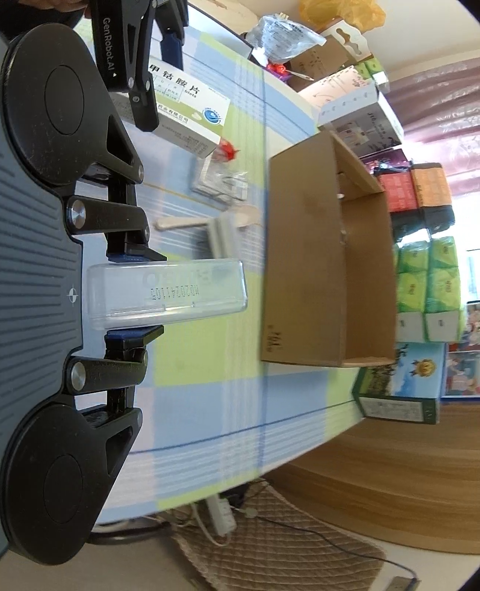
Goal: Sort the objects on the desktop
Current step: 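Carry the white box and clear case over the cardboard box and release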
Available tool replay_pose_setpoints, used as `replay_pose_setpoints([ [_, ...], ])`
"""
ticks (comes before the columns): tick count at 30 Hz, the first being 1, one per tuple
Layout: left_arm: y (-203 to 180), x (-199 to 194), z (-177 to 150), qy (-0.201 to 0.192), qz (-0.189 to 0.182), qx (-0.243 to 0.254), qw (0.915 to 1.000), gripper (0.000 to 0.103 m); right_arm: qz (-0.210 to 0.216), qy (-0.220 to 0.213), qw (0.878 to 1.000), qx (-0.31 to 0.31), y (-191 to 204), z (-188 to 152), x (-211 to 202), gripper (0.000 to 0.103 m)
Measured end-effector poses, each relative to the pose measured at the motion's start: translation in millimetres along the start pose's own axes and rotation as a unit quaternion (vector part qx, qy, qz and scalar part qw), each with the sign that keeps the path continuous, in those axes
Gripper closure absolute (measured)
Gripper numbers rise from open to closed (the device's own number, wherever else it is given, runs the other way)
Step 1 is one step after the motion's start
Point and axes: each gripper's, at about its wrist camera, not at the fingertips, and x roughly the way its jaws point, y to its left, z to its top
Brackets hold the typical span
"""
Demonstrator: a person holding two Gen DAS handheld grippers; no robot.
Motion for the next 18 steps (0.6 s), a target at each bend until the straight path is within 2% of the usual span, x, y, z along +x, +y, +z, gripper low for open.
replay_pose_setpoints([
  [13, 27, 11, 117, -0.039, 0.002, 0.029, 0.9988, 0.036, 0.011, -0.032, 0.999, -0.021, -12, 93, 10, 0.074],
  [18, 37, 30, 163, -0.045, 0.006, 0.036, 0.9983, 0.036, 0.009, -0.03, 0.999, -0.026, -22, 132, 31, 0.074],
])
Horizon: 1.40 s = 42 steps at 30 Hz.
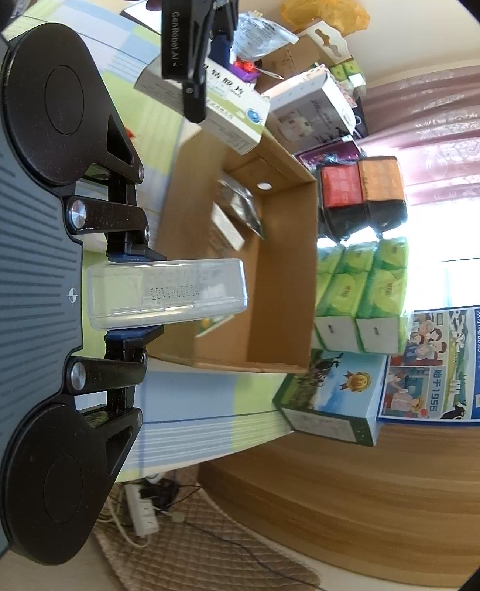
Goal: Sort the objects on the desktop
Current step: 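Carry the white box and clear case over the cardboard box and release, then move both tools back toward the remaining items on the table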
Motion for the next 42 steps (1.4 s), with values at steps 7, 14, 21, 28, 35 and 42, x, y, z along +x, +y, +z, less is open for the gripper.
replay_pose_setpoints([
  [7, 16, 39, 47, 0.006, -0.006, -0.005, 0.9999, 0.036, -0.011, 0.0, 1.0, 0.009, -15, 46, 37, 0.074],
  [14, 31, 76, 72, 0.009, -0.012, -0.025, 0.9996, 0.036, -0.018, 0.007, 1.0, 0.009, -21, 77, 72, 0.074],
  [21, 43, 101, 84, 0.008, -0.013, -0.037, 0.9992, 0.036, -0.029, 0.023, 0.999, 0.01, -24, 83, 103, 0.074],
  [28, 43, 126, 84, 0.019, -0.006, -0.035, 0.9992, 0.029, -0.026, 0.023, 0.999, 0.015, -20, 86, 120, 0.074],
  [35, 46, 122, 73, 0.015, -0.008, -0.033, 0.9993, 0.029, -0.028, 0.024, 0.999, 0.015, -19, 86, 127, 0.074],
  [42, 46, 114, 69, 0.011, -0.014, -0.034, 0.9993, 0.029, -0.019, 0.023, 0.999, 0.017, -18, 87, 129, 0.074],
])
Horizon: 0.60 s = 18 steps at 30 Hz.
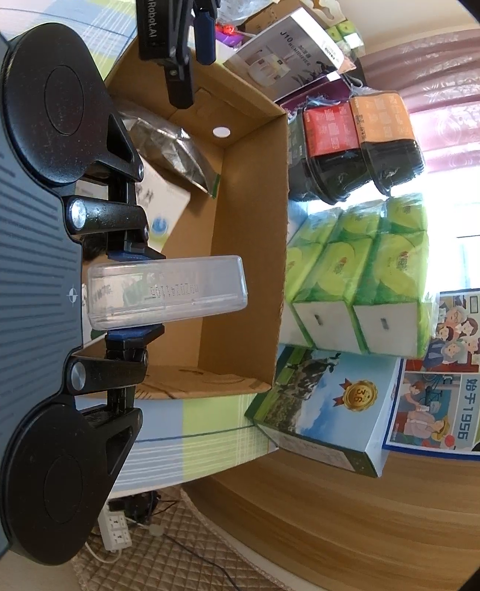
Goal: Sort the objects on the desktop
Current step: 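Move both tools back toward the remaining items on the table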
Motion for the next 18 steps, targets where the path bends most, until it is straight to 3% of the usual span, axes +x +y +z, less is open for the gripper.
replay_pose_setpoints([
  [3, -2, -5, -3, -0.001, -0.006, 0.0, 1.0, 0.029, 0.007, -0.008, 1.0, 0.006, -1, 0, -3, 0.064],
  [5, -3, -8, -7, -0.001, -0.011, -0.002, 0.9999, 0.028, 0.007, -0.015, 1.0, 0.007, -1, -2, -7, 0.05],
  [13, -8, -37, -29, -0.009, -0.016, -0.015, 0.9997, 0.025, 0.009, -0.029, 0.999, 0.017, -4, -23, -41, 0.047],
  [18, -12, -65, -51, -0.012, -0.017, -0.024, 0.9995, 0.025, 0.012, -0.036, 0.999, 0.023, 0, -50, -73, 0.04],
])
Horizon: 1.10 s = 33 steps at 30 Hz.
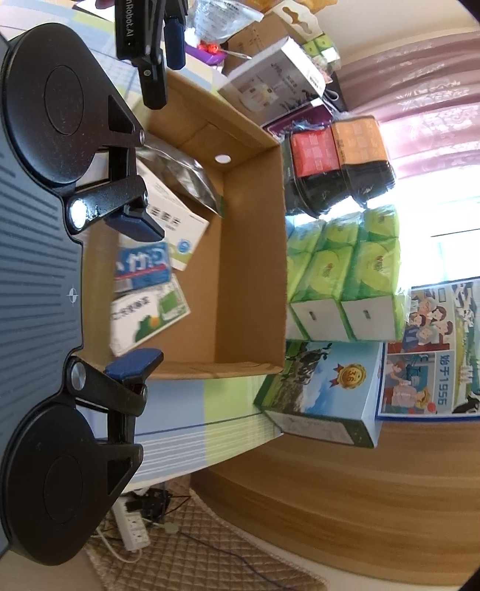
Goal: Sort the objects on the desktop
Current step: 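Move both tools back toward the remaining items on the table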
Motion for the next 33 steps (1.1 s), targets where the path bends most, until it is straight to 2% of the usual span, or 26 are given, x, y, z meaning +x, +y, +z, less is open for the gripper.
replay_pose_setpoints([
  [6, -6, -43, -34, -0.007, -0.001, -0.011, 0.9999, 0.022, 0.008, -0.003, 1.0, 0.0, 16, -39, -41, 0.037],
  [14, -18, -91, -88, -0.003, -0.01, -0.028, 0.9995, 0.017, 0.034, 0.009, 0.999, -0.015, 41, -94, -84, 0.027],
  [18, -21, -107, -113, -0.004, -0.006, -0.043, 0.999, 0.013, 0.043, 0.018, 0.999, -0.016, 49, -122, -102, 0.012],
  [24, -19, -124, -152, 0.006, 0.015, -0.05, 0.9986, 0.006, 0.049, 0.022, 0.998, -0.015, 50, -158, -125, 0.004],
  [27, -16, -131, -169, 0.012, 0.017, -0.06, 0.998, 0.002, 0.045, 0.025, 0.999, -0.014, 49, -173, -131, 0.002],
  [33, -13, -139, -196, 0.017, 0.044, -0.05, 0.9976, 0.002, 0.041, 0.016, 0.999, -0.008, 47, -189, -144, 0.002],
])
